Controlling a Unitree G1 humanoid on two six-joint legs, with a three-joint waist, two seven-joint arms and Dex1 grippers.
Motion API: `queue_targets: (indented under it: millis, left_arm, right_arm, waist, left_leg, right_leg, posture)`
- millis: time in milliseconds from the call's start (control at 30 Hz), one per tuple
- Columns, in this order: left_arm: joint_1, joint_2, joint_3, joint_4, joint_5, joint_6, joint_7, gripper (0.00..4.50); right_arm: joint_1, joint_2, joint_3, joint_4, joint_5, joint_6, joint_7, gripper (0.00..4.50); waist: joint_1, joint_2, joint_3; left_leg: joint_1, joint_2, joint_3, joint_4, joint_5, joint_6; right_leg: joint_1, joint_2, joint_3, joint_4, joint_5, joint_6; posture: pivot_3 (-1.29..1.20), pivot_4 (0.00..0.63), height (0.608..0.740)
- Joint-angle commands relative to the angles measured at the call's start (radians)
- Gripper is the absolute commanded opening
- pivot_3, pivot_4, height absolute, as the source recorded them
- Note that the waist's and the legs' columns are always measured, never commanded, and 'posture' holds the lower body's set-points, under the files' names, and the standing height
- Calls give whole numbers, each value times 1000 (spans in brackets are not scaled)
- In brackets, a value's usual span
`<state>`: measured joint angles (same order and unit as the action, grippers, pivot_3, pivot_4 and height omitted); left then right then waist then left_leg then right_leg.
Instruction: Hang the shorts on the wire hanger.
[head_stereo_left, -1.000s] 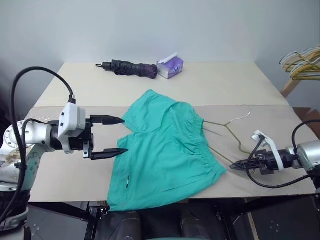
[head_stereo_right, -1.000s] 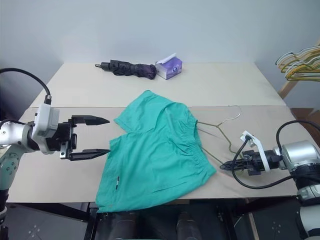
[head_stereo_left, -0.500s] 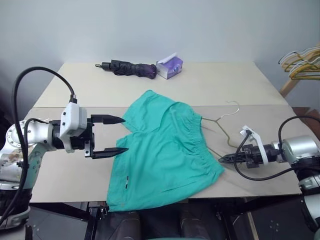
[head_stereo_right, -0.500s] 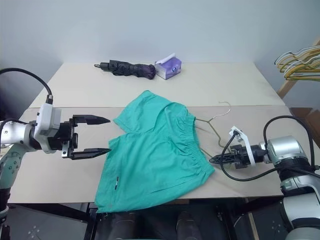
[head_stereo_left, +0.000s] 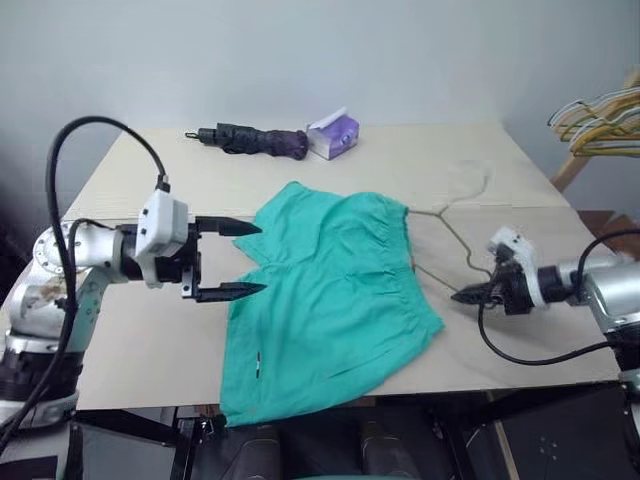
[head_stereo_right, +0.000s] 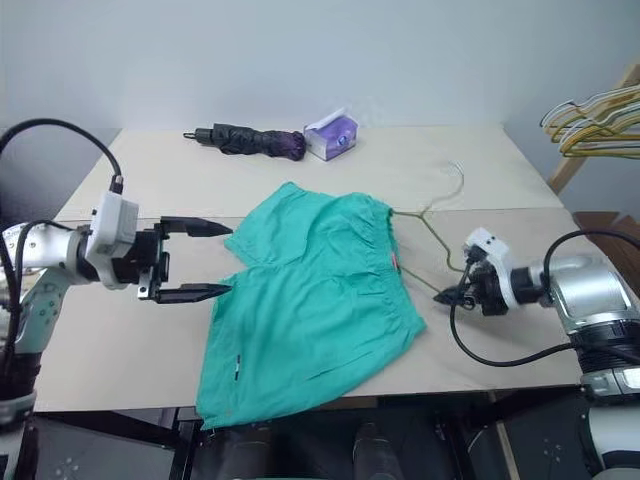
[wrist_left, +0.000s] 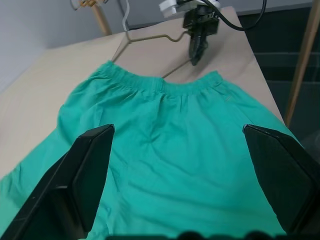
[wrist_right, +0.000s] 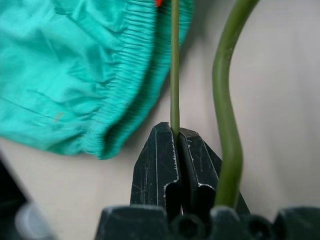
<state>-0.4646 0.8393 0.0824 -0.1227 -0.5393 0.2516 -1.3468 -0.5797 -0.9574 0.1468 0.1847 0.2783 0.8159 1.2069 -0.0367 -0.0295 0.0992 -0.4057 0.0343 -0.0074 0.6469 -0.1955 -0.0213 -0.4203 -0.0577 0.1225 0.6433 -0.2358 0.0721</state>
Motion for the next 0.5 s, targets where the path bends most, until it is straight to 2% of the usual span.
queue_targets:
  millis: [33,133,300,500]
  left_arm:
    - [-90,-25,-35,87,55,-79,-19,4457]
    - [-162,-52,-66,178,113,-150,-25,4457]
    - [-362,-110,-116,436,233,-333,-32,4457]
    - [-503,-166,-157,652,299,-515,-109,4457]
  right_arm:
    - [-61,-18,-11,-164,-63,-31,-88,0]
    - [-87,-17,15,-241,-102,-28,-121,0]
    - [-111,-38,130,-398,-245,-112,-157,0]
    - [-118,-46,170,-537,-255,-112,-97,0]
  waist:
    - [-10,0,-2]
    - [-30,0,-7]
    - [-47,-1,-14]
    - [-81,-1,-16]
  left_leg:
    - [0,0,0,0,0,0]
    - [0,0,0,0,0,0]
    - [-1,0,0,1,0,0]
    - [-2,0,0,1,0,0]
  right_leg:
    - [0,0,0,0,0,0]
    - [0,0,0,0,0,0]
    - [-1,0,0,-1,0,0]
    - [0,-1,0,-1,0,1]
  posture:
    - [-47,8,740]
    - [-68,0,740]
    - [-106,0,740]
    - [-116,0,740]
